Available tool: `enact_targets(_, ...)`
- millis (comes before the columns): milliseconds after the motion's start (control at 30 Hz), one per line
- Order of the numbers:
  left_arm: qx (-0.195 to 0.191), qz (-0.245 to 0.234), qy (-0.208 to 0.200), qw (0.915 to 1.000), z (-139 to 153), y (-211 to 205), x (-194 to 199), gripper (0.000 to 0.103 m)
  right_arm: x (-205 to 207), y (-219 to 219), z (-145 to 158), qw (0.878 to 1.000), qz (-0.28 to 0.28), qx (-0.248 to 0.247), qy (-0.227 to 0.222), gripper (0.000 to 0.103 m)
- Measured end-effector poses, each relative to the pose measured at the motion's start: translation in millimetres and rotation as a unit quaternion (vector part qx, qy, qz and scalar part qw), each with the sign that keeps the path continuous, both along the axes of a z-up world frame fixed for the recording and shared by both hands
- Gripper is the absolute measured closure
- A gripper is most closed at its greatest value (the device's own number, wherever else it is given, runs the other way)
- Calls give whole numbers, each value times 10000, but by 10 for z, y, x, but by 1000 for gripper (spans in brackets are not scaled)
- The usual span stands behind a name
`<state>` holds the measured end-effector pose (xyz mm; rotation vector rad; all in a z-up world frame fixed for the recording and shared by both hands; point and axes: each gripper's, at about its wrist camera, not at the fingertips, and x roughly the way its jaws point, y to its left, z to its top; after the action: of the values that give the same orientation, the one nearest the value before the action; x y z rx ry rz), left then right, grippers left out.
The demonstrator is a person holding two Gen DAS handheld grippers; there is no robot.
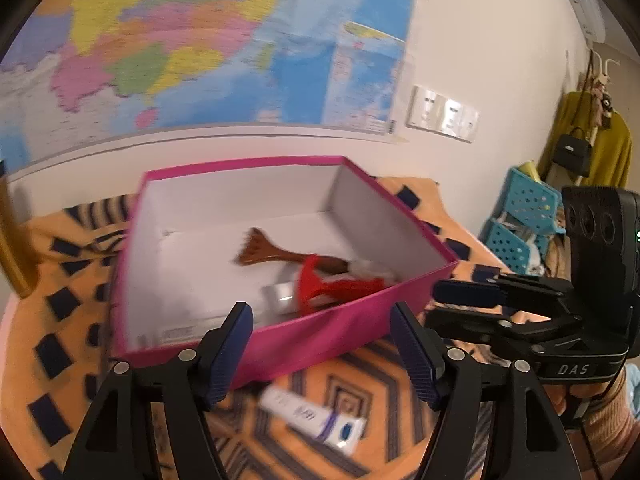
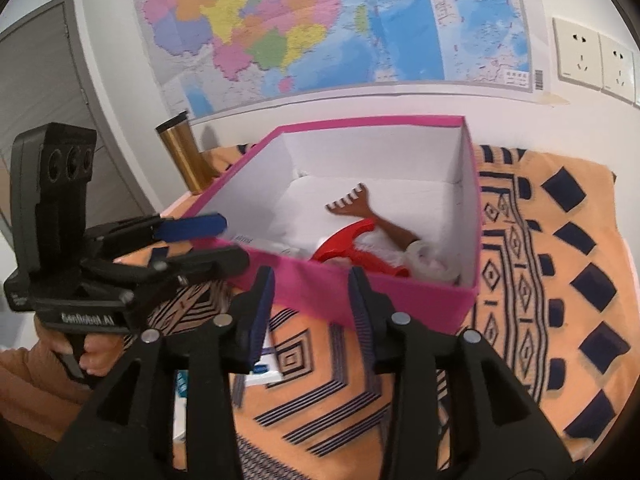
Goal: Organize rigid objects
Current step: 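Move the left gripper to the white-and-teal medicine box and grasp it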
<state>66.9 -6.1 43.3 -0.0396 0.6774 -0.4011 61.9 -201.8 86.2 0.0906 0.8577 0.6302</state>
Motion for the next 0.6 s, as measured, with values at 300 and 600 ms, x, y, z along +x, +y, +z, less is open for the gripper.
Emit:
enact_targets(300,241,526,386,9976,-307,485,-196,30,-181,136,-318,9985,197,90,512,58)
enact_targets(600,328,623,926,9932,-644,693,-400,30,-443,284,-603,9926,558,135,1068,58)
